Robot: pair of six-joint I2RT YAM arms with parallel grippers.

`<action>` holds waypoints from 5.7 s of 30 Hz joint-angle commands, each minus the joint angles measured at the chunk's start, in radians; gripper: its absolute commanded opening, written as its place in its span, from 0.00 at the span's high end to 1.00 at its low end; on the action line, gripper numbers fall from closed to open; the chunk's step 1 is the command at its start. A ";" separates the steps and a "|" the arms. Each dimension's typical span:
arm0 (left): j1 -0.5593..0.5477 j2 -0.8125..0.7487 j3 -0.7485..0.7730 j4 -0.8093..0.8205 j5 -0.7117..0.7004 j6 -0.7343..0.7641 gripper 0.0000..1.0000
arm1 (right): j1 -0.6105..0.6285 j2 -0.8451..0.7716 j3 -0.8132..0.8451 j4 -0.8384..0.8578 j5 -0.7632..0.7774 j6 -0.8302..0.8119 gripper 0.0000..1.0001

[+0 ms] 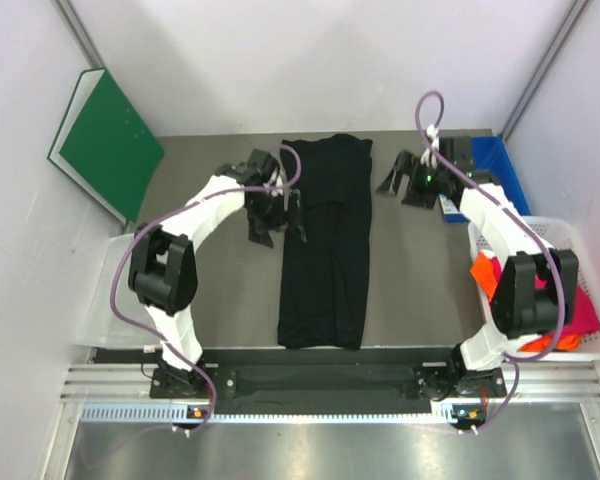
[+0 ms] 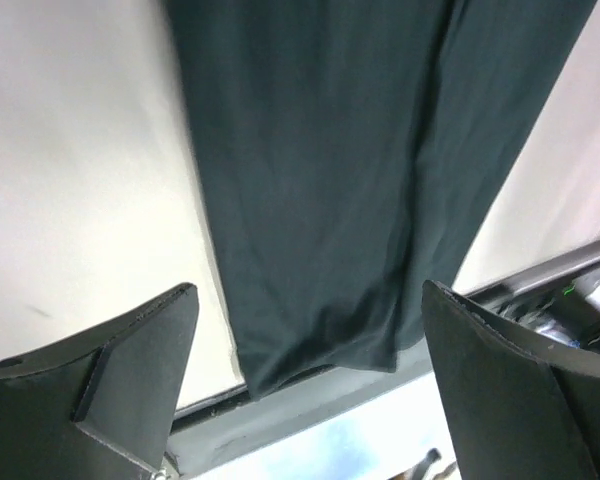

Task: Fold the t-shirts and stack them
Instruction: Rotate the tshirt 90 degrees, then grab the bottom of the folded rectangular tshirt with both arms, then fold the folded rectangular tshirt in 1/3 of the way

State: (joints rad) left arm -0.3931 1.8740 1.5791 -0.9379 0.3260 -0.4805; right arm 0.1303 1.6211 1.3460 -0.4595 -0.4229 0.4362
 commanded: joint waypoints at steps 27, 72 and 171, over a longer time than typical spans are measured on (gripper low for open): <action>-0.265 -0.340 -0.568 0.123 0.007 -0.124 0.04 | 0.463 -0.147 -0.574 -0.087 -0.229 0.128 0.48; -0.263 -0.311 -0.484 0.010 -0.156 -0.139 0.02 | 0.672 0.129 -0.108 -0.435 -0.250 -0.097 0.98; -0.080 -0.113 -0.099 0.123 0.007 -0.099 1.00 | 0.212 0.138 0.036 -0.277 -0.177 -0.100 1.00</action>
State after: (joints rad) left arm -0.5121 1.6997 1.3945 -0.8227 0.3019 -0.6308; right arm 0.3767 1.7027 1.2709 -0.7410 -0.5987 0.3920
